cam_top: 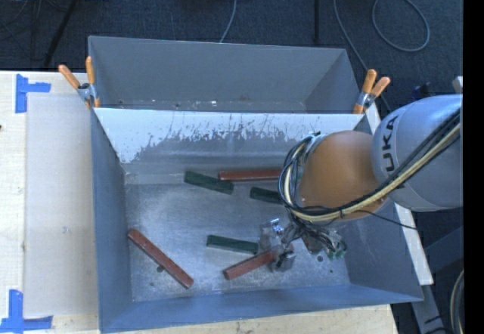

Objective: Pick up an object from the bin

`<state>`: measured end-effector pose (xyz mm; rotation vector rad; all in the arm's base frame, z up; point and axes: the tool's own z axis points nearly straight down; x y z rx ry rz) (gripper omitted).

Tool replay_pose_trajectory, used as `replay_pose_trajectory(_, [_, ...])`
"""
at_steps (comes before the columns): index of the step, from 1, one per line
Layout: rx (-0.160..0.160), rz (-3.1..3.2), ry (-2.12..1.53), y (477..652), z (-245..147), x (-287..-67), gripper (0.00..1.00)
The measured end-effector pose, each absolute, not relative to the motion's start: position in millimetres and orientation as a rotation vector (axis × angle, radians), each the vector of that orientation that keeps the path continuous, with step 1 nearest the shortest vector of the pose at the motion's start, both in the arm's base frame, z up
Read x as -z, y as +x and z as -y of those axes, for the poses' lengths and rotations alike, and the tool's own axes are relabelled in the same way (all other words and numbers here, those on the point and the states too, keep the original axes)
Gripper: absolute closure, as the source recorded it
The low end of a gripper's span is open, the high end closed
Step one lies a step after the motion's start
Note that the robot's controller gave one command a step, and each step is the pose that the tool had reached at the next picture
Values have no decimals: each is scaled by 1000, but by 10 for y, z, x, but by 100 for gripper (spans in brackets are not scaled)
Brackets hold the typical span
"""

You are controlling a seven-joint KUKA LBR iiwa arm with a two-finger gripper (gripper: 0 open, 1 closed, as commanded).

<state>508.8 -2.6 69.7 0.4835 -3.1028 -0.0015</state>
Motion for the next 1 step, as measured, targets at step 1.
replay_pose_trajectory(1, [0, 3118, 437, 4881, -109, -2098, 100])
